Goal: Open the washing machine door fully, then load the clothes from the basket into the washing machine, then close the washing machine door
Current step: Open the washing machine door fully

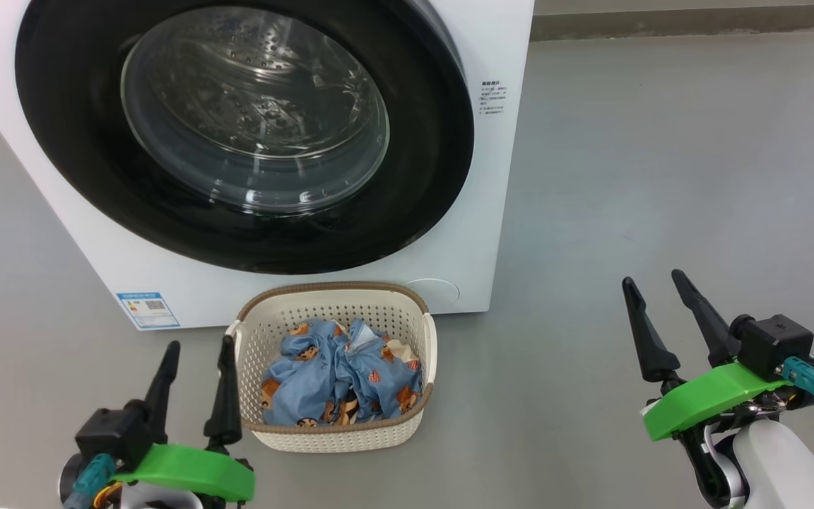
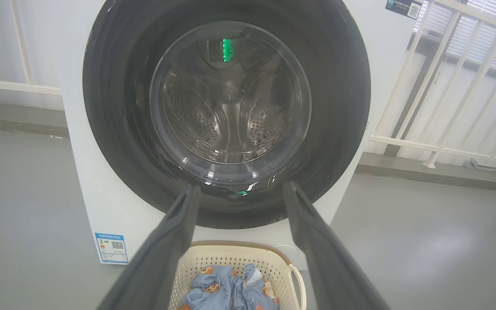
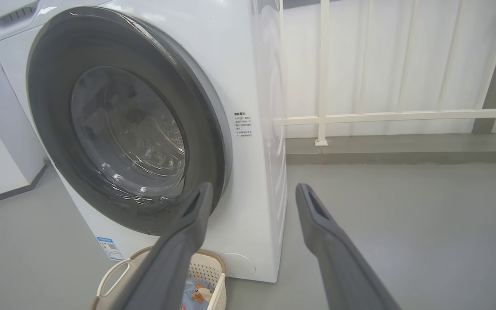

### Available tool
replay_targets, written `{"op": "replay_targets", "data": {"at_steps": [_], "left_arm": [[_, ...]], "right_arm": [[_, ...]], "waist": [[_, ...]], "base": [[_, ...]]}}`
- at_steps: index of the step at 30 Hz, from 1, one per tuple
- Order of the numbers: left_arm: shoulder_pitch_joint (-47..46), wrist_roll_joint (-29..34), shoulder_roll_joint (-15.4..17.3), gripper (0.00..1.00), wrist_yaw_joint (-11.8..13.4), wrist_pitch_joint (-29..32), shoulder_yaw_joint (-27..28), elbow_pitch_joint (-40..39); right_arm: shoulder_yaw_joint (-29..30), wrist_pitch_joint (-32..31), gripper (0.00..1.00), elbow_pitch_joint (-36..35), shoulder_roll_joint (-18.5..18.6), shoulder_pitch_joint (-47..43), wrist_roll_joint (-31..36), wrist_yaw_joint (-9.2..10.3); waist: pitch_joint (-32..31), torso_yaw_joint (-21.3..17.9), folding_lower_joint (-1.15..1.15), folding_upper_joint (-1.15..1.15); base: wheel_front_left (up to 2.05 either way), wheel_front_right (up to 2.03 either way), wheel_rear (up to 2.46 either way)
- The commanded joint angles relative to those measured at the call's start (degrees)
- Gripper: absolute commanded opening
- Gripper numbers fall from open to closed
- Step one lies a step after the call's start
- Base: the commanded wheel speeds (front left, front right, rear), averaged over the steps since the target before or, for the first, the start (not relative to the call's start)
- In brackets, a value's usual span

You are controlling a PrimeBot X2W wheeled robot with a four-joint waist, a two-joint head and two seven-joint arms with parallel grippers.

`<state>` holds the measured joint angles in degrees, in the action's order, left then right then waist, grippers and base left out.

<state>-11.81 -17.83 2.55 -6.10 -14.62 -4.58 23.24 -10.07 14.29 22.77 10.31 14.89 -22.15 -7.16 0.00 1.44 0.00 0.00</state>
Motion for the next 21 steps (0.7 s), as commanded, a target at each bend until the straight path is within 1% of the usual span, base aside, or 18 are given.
{"op": "replay_targets", "data": {"at_steps": [1, 8, 11, 21], "left_arm": [[-1.9, -0.7, 0.7, 1.0, 0.3, -0.4, 2.2, -1.4], [-1.7, -0.9, 0.6, 1.0, 0.6, -0.4, 2.6, -2.0], [-1.7, -1.6, 0.5, 1.0, 0.5, -0.4, 3.2, -3.6], [-1.5, -1.6, 0.4, 1.0, 0.4, -0.4, 3.1, -5.0]], "right_arm": [[-0.5, 0.7, 1.0, -1.5, 0.3, 2.0, -0.9, -0.33], [0.0, 0.7, 1.0, -1.4, 0.2, 2.0, -1.2, -0.33], [0.3, 0.7, 1.0, -1.4, 0.3, 2.2, -1.3, -0.33], [1.0, 0.7, 1.0, -0.8, 1.3, 4.1, -3.0, -0.33]], "waist": [[0.0, 0.1, 0.0, 0.0], [0.1, 0.3, 0.0, 0.0], [0.5, 0.5, 0.0, 0.0], [2.2, 1.1, 0.0, 0.0]], "base": [[0.0, 0.0, 0.0], [0.0, 0.0, 0.0], [0.0, 0.0, 0.0], [0.0, 0.0, 0.0]]}}
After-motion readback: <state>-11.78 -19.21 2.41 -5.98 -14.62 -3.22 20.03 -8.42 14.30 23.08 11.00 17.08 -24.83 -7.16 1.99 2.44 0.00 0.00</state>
